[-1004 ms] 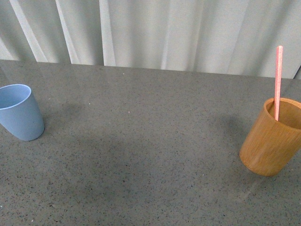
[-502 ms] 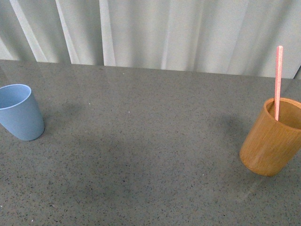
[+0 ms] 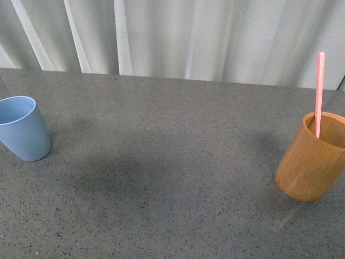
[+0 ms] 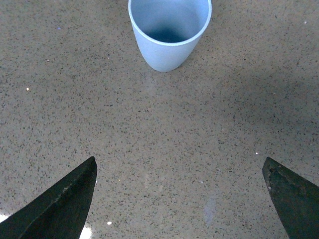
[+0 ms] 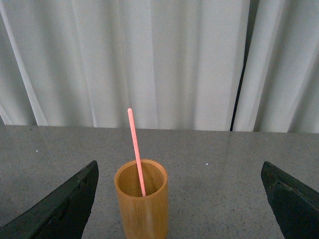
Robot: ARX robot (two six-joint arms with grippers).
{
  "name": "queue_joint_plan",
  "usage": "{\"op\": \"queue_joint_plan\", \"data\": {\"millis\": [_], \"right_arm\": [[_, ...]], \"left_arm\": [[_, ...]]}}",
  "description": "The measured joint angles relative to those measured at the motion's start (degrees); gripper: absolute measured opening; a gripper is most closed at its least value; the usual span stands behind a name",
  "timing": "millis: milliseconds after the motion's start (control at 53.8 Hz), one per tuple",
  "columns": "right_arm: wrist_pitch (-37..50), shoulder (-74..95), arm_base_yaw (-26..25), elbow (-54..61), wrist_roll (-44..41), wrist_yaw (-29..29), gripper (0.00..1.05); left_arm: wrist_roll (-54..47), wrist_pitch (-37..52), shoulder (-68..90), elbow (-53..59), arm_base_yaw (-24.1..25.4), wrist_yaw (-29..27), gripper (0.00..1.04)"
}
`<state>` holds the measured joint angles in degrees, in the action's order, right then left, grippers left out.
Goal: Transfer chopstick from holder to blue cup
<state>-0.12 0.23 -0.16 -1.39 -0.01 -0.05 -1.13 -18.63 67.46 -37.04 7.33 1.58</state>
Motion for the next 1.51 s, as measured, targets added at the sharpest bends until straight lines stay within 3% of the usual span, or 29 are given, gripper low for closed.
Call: {"op": "queue_joint_plan", "data": {"millis": [242,483,930,1413,1506], "right_arm": [[0.0,0.0,0.0,0.0,0.0,0.0,0.95],[0.0,0.0,0.0,0.0,0.0,0.0,0.95],[0.0,0.0,0.0,0.0,0.0,0.0,0.95],[0.0,0.0,0.0,0.0,0.0,0.0,0.95],[0.0,0.0,0.0,0.0,0.0,0.0,0.95]], "left_arm": [[-3.9,-3.0,23.2,-21.4,2.0,-3.5,0.98],[-4.6,-4.3,32.2,-29.1,3.6,-5.9,0.98],[-2.9,-3.6,38.4,-31.8,4.4,-6.5,0.98],[2.1,0.2,45.9,-32.8,0.9,-9.0,0.98],[2.9,0.3,46.3,-32.9,0.3,-9.6,0.88]]}}
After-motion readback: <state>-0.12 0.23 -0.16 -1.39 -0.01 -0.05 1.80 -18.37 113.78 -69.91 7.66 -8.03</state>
